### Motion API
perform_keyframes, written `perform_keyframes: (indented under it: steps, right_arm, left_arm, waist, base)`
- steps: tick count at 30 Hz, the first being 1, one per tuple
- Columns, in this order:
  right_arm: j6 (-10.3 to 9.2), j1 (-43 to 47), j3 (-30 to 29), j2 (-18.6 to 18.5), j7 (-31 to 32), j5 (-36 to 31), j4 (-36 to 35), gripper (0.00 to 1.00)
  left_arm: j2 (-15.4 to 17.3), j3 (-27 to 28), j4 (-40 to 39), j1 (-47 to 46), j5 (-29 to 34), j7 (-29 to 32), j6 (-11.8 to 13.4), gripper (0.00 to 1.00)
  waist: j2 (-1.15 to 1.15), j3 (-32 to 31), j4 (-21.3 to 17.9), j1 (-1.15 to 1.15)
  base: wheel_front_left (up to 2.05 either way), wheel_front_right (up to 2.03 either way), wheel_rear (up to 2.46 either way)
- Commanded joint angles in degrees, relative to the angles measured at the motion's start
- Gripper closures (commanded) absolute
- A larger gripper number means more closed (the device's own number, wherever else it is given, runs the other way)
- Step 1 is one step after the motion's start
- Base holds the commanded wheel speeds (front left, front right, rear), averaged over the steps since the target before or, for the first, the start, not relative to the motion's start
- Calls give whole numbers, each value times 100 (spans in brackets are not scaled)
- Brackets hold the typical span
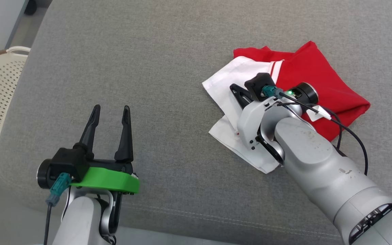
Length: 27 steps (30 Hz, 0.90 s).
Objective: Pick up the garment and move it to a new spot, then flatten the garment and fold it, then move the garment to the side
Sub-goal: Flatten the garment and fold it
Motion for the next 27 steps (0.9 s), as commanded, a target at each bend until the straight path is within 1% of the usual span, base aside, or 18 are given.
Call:
perform_keyframes:
  steps: [1,5,8,11,12,13,14,15,17,20,24,25,27]
  right_arm:
    - [-8,-75,-24,-21,-89,44,-20,100]
    - [-8,1,-292,-66,-474,212,-145,100]
    - [-8,230,-577,-150,-710,381,-405,100]
    - [-8,540,-857,-258,-824,494,-889,100]
    - [-7,819,-1030,-339,-855,518,-1336,100]
    - [-7,959,-1179,-397,-859,490,-1678,64]
    - [-7,1145,-1327,-443,-860,448,-2015,12]
    - [-7,1370,-1473,-468,-853,407,-2333,0]
    - [-7,1794,-1768,-487,-851,271,-2962,0]
    - [-7,2331,-2173,-458,-852,74,-3674,0]
    - [-7,2951,-2533,-393,-849,-182,-4332,0]
    - [-7,2951,-2533,-393,-849,-182,-4332,0]
    - [-7,3231,-2628,-381,-849,-317,-4534,0]
  left_arm:
    - [-28,40,-16,13,55,-20,-23,0]
    - [-48,121,-4,27,155,-20,-71,0]
    - [-50,195,-15,82,197,-20,-85,0]
    - [-38,273,-43,133,269,-20,-105,0]
    - [-18,312,-54,171,292,-20,-113,0]
    - [-3,328,-60,196,318,-20,-109,0]
    - [6,338,-63,216,330,-20,-115,0]
    - [22,350,-65,229,342,-19,-114,0]
    - [65,382,-65,250,372,-19,-111,0]
    - [127,419,-49,293,400,-13,-118,0]
    - [188,456,-30,389,426,-13,-89,0]
    - [188,456,-30,389,426,-13,-89,0]
    - [218,467,-23,435,427,-13,-69,0]
  waist:
    - [0,-22,-112,0]
    - [0,-103,-257,0]
    - [0,-194,-377,0]
    - [0,-276,-514,0]
    - [0,-327,-615,0]
    - [0,-345,-669,0]
    - [0,-363,-725,0]
    - [0,-379,-776,0]
    - [0,-420,-884,0]
    - [0,-486,-1029,0]
    - [0,-607,-1208,0]
    - [0,-607,-1208,0]
    - [0,-685,-1285,0]
  base:
    - [0,0,0]
    - [0,0,0]
    - [0,0,0]
    - [0,0,0]
    - [0,0,0]
    - [0,0,0]
    - [0,0,0]
    - [0,0,0]
    - [0,0,0]
    - [0,0,0]
    - [0,0,0]
    - [0,0,0]
    - [0,0,0]
